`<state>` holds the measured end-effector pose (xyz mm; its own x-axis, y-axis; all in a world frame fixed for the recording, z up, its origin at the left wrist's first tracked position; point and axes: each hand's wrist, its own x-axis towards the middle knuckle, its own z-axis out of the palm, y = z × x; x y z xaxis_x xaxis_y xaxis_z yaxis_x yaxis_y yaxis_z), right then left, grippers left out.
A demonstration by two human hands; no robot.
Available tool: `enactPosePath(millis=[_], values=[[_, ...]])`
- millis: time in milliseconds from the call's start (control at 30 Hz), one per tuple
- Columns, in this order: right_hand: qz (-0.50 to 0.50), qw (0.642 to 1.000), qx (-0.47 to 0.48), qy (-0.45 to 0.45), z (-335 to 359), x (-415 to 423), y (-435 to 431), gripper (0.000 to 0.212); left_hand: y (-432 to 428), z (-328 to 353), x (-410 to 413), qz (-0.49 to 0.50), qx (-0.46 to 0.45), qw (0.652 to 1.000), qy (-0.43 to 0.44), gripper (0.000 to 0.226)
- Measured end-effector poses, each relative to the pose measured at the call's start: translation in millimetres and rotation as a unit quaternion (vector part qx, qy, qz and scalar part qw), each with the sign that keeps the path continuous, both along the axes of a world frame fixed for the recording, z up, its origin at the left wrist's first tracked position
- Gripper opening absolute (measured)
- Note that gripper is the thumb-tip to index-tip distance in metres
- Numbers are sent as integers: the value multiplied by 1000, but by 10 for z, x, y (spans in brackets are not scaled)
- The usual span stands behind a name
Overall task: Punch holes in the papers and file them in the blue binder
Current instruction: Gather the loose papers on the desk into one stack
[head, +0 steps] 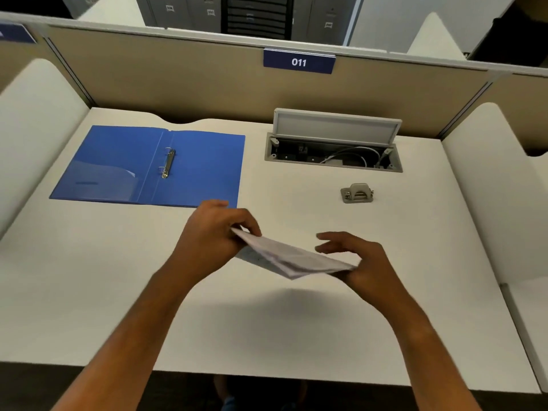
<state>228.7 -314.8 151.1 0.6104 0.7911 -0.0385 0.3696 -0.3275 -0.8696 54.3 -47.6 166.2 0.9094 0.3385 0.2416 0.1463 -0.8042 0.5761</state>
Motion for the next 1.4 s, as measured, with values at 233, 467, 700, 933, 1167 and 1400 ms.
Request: enactPosePath(millis=[233,467,700,933,1167,1400], values=[[-139,973,112,144,-90,-45,124,11,245,310,-9,34,-250,968,9,51],[-173,939,176,238,-171,-201,254,28,-139,-233,12,19,-498,867,2,39],[-218,947,92,215,-606,-300,290,24,-504,-839,61,200,-482,852,-42,12],[-247,932,101,245,-879,-454,243,47,-697,-1161,-4,231,-486,842,-41,16],[-267,925,94,253,-932,-502,222,38,-774,-1241,-22,224,-494,839,-37,22],[-250,928,100,258,-1172,-601,143,84,-841,-1334,-13,244,-508,825,-23,26]])
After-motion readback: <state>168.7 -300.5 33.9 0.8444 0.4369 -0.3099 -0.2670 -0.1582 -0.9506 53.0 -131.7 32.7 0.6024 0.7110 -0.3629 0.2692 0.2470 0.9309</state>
